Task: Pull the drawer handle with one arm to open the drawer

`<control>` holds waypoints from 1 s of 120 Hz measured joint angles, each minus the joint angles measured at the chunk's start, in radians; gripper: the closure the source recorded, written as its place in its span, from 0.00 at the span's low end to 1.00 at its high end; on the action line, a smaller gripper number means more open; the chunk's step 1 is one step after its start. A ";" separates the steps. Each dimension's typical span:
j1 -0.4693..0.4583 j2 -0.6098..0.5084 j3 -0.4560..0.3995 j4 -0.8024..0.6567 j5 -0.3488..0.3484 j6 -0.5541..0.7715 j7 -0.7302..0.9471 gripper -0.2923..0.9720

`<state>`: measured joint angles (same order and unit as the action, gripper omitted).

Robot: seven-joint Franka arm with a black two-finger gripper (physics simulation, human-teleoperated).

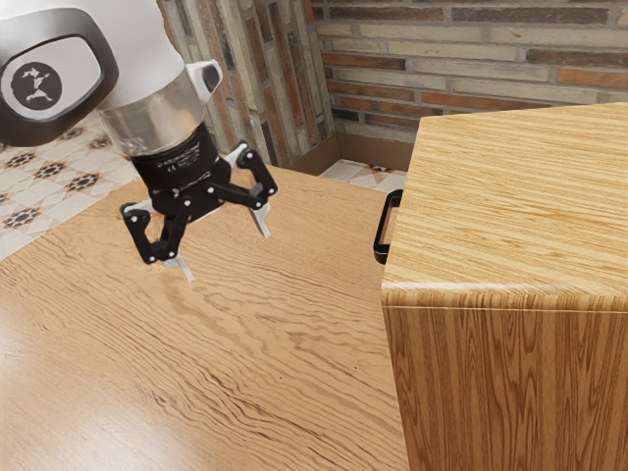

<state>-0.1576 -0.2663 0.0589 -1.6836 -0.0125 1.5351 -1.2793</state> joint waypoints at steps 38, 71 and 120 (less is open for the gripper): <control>-0.038 0.087 -0.007 0.046 -0.004 0.159 0.265 0.23; -0.039 0.142 -0.031 0.084 -0.015 0.244 0.445 0.23; -0.042 0.150 -0.055 0.069 -0.047 0.322 0.680 0.23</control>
<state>-0.1995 -0.1166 0.0034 -1.6149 -0.0592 1.8572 -0.5990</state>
